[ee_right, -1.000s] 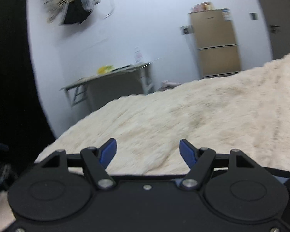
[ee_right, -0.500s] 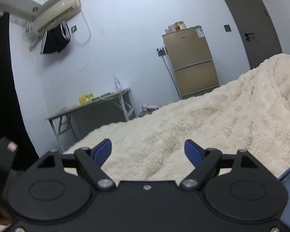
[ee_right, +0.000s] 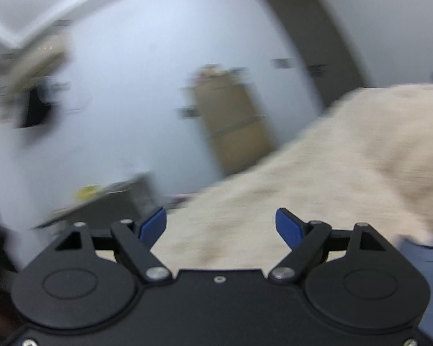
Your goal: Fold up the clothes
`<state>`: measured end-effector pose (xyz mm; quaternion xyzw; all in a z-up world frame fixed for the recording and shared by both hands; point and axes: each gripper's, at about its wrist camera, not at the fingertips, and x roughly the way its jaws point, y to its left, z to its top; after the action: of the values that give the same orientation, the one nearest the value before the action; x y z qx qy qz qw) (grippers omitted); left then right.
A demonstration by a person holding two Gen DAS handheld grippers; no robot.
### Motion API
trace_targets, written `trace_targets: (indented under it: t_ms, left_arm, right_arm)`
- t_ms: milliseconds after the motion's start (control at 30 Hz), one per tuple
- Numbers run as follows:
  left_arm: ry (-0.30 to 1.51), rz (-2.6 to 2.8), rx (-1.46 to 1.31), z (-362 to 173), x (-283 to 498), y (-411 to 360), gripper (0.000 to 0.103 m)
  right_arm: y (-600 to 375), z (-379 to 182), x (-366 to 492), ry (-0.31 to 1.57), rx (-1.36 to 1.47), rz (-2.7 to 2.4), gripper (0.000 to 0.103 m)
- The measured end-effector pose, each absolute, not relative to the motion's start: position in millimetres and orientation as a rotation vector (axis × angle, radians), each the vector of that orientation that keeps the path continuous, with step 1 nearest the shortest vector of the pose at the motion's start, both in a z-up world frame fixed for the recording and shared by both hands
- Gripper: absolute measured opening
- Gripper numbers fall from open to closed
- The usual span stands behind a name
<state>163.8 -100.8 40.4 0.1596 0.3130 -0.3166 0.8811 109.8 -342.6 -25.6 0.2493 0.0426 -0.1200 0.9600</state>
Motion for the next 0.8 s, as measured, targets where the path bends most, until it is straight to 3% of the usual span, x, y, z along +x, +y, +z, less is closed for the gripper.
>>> trace_targets:
  t_ms: [100,167,333,467,533,667,767,800]
  left_arm:
    - [0.506,-0.747,0.311,88.2,158.4,-115.1,0.080]
    - [0.462,-0.856,0.338,117.4,156.8,-138.4,0.087]
    - [0.593,-1.244,0.485,133.8,174.9,-225.6,0.091]
    - [0.772,-1.369,0.534,74.0,224.8,-314.1,0.087]
    - [0.831,-1.390,0.548,48.6,232.5,-334.1,0.079]
    - [0.975,-1.493,0.590,-17.8,240.3,-374.4,0.073]
    - [1.046,-1.582,0.587,-37.9,236.2,-386.7,0.042]
    - [1.066,-1.606,0.604,-44.4,234.7,-391.0,0.022]
  right_arm:
    - [-362.9,-47.3,118.2,0.174,0.635,-0.312,0.081]
    - [-359.6,-61.8,124.9,0.258,0.711,-0.297,0.081]
    - [-296.2,-65.5,119.4,0.384,0.729,-0.043,0.081]
    - [-240.2,-60.8,113.8,0.415,0.548,0.177,0.081]
    - [-232.8,-63.6,115.8,0.427,0.531,0.205,0.081]
    - [-240.3,-79.4,130.7,0.492,0.576,0.194,0.081]
    - [-247.8,-88.7,140.5,0.518,0.603,0.176,0.081]
    - [-248.7,-90.6,144.1,0.522,0.605,0.177,0.081]
